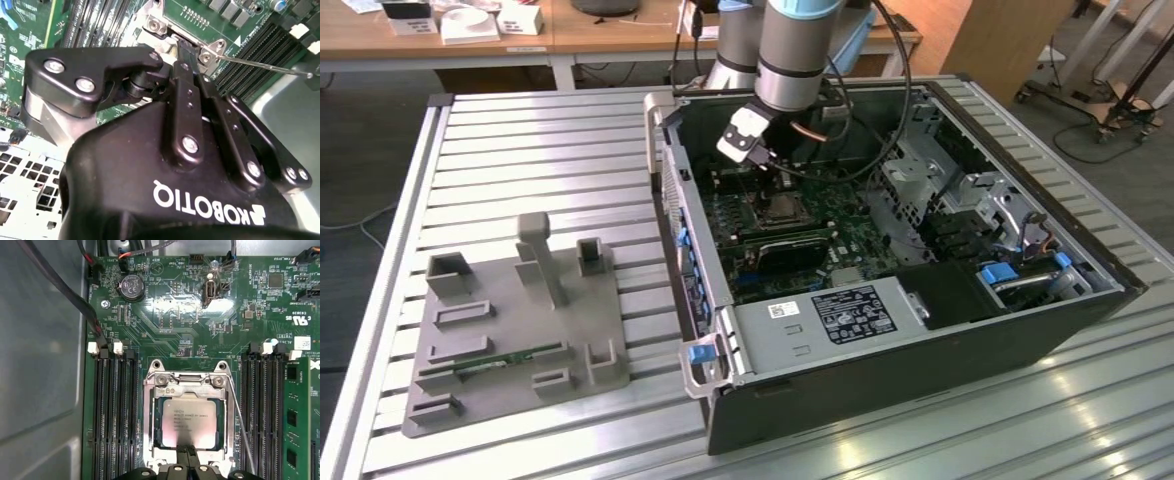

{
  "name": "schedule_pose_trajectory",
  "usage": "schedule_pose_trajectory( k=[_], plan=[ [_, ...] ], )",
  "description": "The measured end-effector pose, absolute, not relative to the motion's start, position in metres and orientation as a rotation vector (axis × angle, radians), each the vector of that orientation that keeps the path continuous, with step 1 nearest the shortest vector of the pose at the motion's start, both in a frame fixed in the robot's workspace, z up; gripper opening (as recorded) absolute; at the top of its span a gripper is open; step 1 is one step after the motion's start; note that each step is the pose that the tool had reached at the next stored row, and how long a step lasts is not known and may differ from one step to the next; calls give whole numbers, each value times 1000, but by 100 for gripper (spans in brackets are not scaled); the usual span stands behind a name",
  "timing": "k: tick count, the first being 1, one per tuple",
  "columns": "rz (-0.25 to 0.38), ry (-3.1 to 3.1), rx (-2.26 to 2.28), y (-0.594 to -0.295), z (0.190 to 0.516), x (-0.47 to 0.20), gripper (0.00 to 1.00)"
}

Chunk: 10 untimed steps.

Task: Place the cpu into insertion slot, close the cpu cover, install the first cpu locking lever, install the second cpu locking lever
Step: 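Close the cpu cover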

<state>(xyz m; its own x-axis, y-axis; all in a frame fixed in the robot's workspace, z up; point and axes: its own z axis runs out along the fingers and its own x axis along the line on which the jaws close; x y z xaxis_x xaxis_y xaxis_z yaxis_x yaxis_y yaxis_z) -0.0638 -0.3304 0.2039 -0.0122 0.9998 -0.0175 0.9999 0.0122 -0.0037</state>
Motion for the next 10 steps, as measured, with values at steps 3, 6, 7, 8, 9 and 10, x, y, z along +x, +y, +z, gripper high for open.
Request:
schedule_pose_trajectory(
  k=[3, 6, 7, 8, 9, 10],
  plan=[
    [-22, 2228, 2201, -330, 206, -64, 10],
    [-21, 2227, 2200, -330, 206, -64, 10],
    [-22, 2227, 2200, -330, 206, -63, 10],
    [-22, 2227, 2200, -330, 206, -63, 10],
    [-22, 2227, 2200, -330, 206, -61, 10],
    [-21, 2227, 2200, -330, 206, -60, 10]
  ],
)
